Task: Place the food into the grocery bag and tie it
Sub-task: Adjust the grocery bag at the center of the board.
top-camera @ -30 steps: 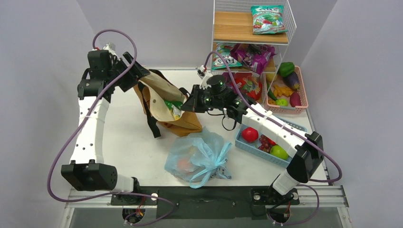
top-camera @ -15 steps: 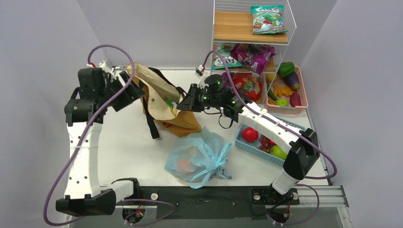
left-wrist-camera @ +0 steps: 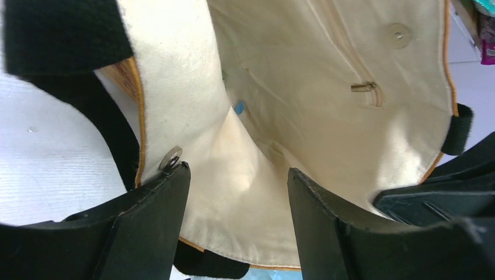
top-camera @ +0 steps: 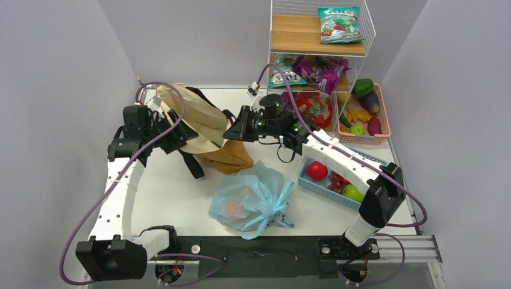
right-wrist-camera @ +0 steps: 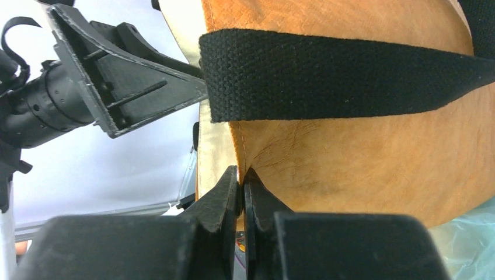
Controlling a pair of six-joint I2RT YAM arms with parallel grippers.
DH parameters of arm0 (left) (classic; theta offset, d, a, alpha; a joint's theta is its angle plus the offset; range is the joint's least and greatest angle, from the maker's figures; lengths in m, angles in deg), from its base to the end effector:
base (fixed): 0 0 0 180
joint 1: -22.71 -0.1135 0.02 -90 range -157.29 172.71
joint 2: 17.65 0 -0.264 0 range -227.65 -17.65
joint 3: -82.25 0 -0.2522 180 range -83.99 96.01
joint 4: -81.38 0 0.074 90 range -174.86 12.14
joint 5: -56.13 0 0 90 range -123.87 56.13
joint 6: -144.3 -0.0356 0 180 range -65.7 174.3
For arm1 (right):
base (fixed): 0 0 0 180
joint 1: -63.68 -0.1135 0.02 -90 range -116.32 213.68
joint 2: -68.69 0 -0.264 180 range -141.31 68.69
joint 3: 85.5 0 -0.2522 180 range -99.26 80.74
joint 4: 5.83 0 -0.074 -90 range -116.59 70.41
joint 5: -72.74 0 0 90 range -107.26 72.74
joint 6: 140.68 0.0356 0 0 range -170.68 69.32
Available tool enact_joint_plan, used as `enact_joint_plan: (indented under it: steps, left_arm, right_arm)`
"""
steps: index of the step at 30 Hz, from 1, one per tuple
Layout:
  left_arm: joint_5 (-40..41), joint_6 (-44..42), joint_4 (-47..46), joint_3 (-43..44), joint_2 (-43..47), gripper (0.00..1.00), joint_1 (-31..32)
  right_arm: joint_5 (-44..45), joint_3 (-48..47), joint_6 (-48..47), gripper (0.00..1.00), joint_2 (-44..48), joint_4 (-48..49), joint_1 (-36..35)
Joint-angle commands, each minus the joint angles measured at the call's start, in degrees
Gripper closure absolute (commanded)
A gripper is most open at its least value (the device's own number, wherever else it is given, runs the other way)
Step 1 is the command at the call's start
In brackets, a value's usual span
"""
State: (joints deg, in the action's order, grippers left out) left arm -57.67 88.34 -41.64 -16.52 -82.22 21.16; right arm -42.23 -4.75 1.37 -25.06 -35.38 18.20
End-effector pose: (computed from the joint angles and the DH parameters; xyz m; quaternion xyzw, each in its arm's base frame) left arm 0.2298 -0.0082 0.3553 -0.1889 0.8720 -0.2946 0.3423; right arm 0.2595 0.2853 0.3578 -0.0705 0.8245 0.5192 0.2139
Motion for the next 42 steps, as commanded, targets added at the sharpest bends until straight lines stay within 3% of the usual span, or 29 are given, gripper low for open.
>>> enact_joint_plan:
  steps: [1, 5, 10, 16, 26, 34, 36, 38, 40, 41, 42]
  left_arm:
    - [-1.41, 0.76, -7.18, -1.64, 1.54, 0.44, 0.1]
    - [-1.39, 2.08, -5.91, -1.5, 1.1, 0.52, 0.13]
    - [2.31, 0.99, 0.57, 5.41, 2.41, 0.35, 0.05]
    - [13.07, -2.29, 15.02, 15.66, 1.86, 0.34, 0.0]
    - [9.55, 0.8, 9.4, 2.08, 7.22, 0.34, 0.05]
    - [9.67, 3.06, 5.45, -3.46, 9.05, 0.33, 0.05]
    - [8.68, 5.87, 0.52, -5.86, 9.7, 0.39, 0.05]
    - [7.17, 8.4, -4.0, -7.53, 9.36, 0.53, 0.22]
    - [6.82, 9.4, -6.53, -7.98, 8.41, 0.73, 0.49]
    - [6.73, 9.43, -6.91, -7.53, 8.02, 0.92, 0.49]
    - [6.41, 9.15, -6.79, -7.08, 7.28, 0.97, 0.49]
  right_arm:
    - [-1.15, -2.79, 0.6, 1.0, 0.66, 4.54, -0.54]
    - [-1.31, -3.07, 0.65, 1.0, 0.61, 4.48, -0.46]
    - [-0.96, -2.69, 0.18, 1.0, 0.79, 4.2, -0.32]
    - [-1.49, -3.42, 0.16, 1.0, -0.11, 4.19, -0.25]
    - [-1.43, -4.15, 0.16, 1.0, -0.03, 4.19, -0.23]
    - [-1.51, -4.05, 0.41, 1.0, -0.14, 4.49, -0.33]
    - [-1.51, -3.92, 0.51, 1.0, -0.23, 4.61, -0.36]
    - [-1.59, -3.93, 0.59, 1.0, -0.28, 4.68, -0.36]
    - [-1.71, -3.96, 0.64, 1.0, -0.3, 4.61, -0.3]
    - [-1.73, -4.02, 0.62, 1.0, -0.2, 4.58, -0.31]
    - [-1.68, -4.0, 0.51, 1.0, -0.03, 4.51, -0.21]
